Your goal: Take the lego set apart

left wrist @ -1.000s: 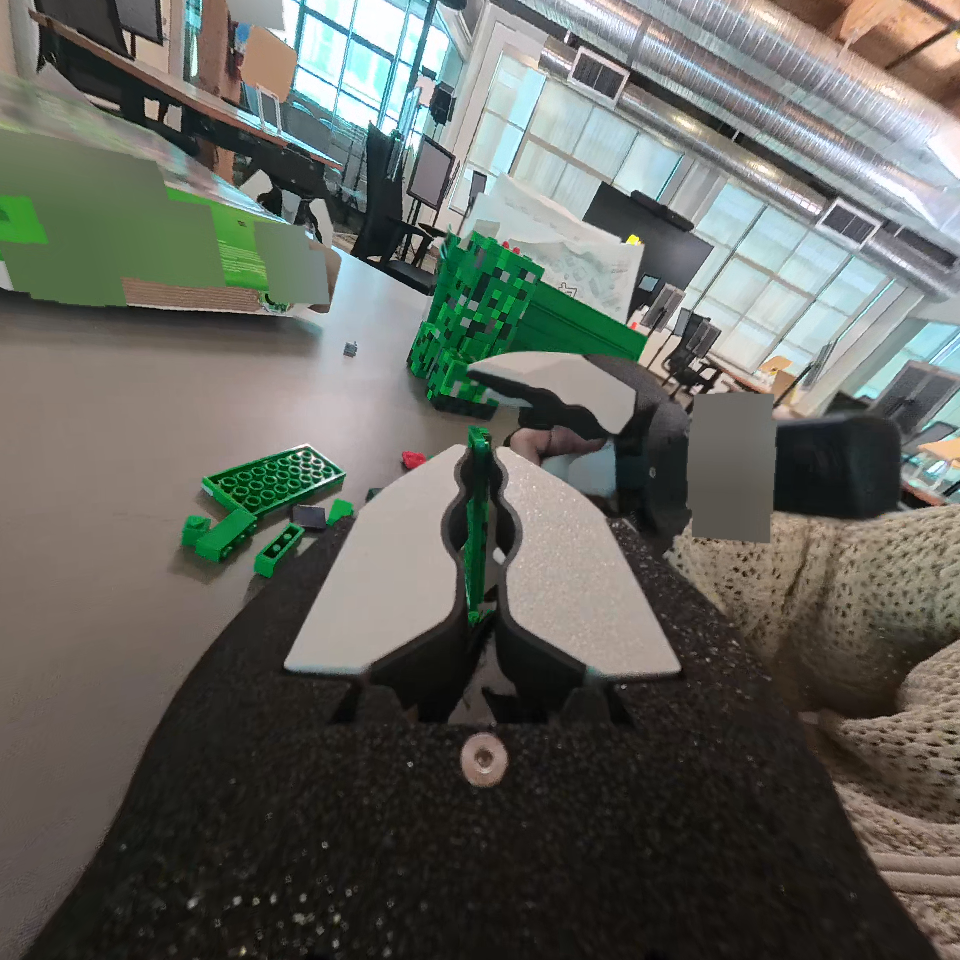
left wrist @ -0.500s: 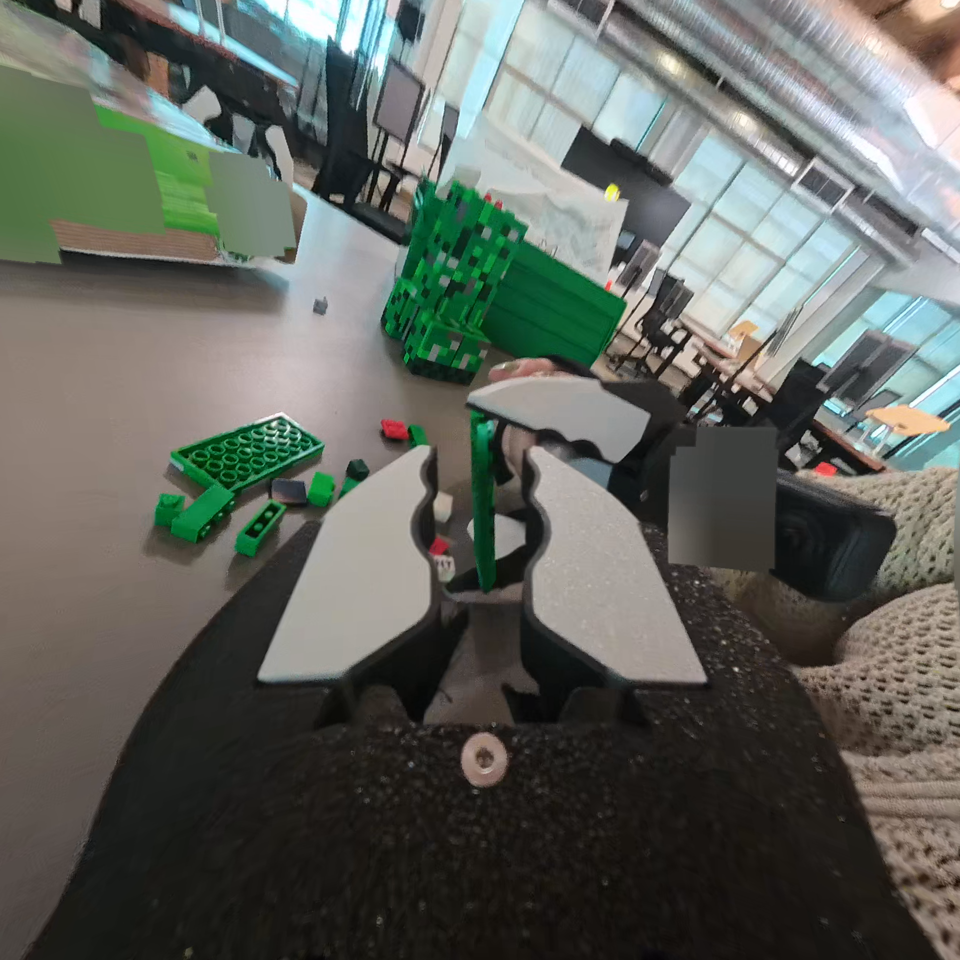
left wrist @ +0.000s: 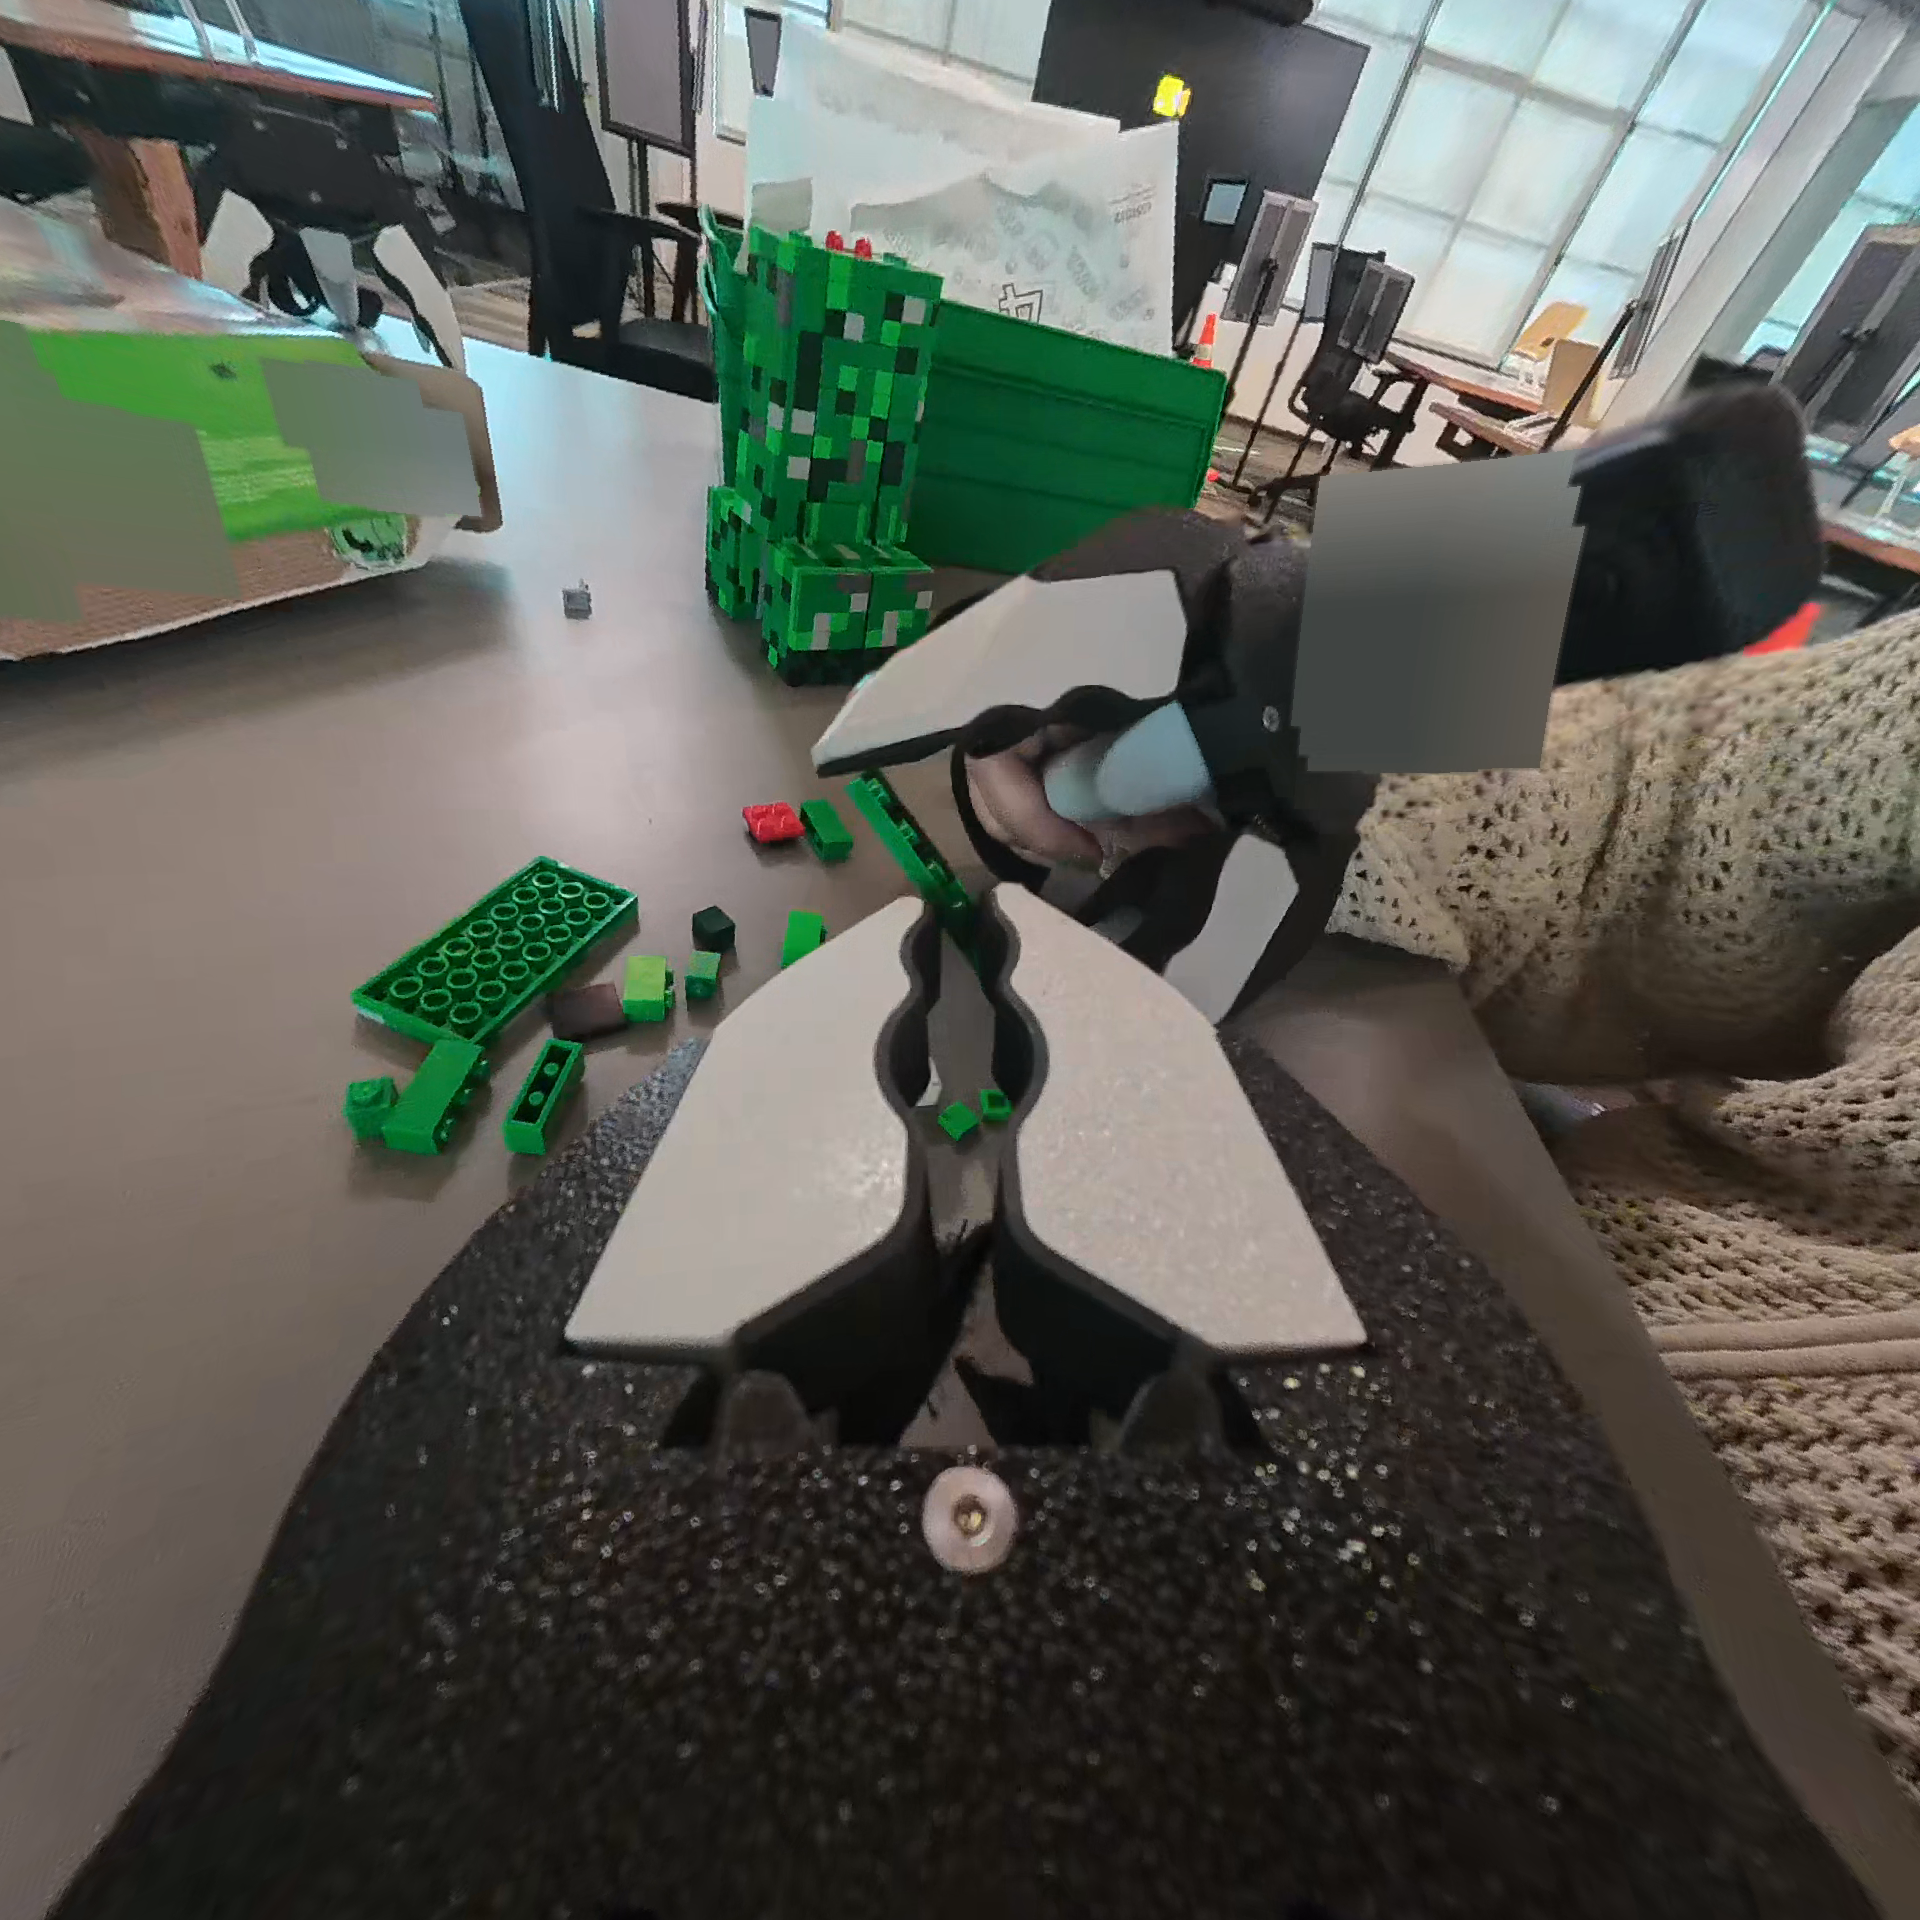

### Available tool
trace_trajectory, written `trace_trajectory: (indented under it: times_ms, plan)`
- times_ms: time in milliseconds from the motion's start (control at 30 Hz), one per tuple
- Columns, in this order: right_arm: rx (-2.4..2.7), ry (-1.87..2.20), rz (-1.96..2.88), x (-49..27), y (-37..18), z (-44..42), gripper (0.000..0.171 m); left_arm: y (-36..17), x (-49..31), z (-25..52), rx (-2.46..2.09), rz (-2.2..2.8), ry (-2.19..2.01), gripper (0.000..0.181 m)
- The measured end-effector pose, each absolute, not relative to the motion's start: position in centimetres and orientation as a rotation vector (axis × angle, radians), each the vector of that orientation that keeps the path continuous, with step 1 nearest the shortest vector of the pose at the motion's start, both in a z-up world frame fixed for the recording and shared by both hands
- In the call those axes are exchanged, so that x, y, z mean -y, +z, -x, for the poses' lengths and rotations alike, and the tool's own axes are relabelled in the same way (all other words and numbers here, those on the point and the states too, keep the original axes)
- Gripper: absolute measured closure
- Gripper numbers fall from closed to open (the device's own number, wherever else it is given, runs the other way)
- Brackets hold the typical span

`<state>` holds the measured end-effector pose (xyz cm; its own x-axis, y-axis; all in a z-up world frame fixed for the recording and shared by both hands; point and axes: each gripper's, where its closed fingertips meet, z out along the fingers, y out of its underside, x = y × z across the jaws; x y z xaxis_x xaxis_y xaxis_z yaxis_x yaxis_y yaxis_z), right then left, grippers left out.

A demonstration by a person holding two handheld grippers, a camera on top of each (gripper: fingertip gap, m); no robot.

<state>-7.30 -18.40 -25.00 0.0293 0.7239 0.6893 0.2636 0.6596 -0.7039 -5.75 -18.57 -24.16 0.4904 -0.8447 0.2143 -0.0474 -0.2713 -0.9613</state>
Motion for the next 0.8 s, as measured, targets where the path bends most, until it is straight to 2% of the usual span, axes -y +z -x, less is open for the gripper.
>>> trace_trajectory:
  times_ms: [367, 500, 633, 667, 767, 800]
  plan:
    - [1.569, 0.858, 0.985, 19.5, -24.9, 6.8, 0.102, -23.8, 18.8, 5.5, -0.87, 1.54, -0.782, 0.175]
    - [1.551, 1.046, 1.053, 19.4, -24.6, 6.3, 0.102, -23.3, 19.0, 5.3, -0.891, 1.491, -0.754, 0.181]
    - [1.537, 0.875, 1.011, 18.7, -24.9, 6.6, 0.102, -23.5, 18.5, 5.6, -0.844, 1.525, -0.803, 0.181]
    - [1.522, 0.844, 0.992, 18.5, -24.8, 6.7, 0.102, -23.3, 18.2, 5.8, -0.801, 1.537, -0.809, 0.176]
    - [1.478, 0.646, 0.911, 17.4, -24.4, 6.7, 0.101, -23.5, 17.8, 6.5, -0.716, 1.599, -0.885, 0.181]
    - [1.478, 0.585, 0.858, 17.4, -24.3, 6.6, 0.101, -23.5, 17.8, 6.5, -0.693, 1.614, -0.918, 0.173]
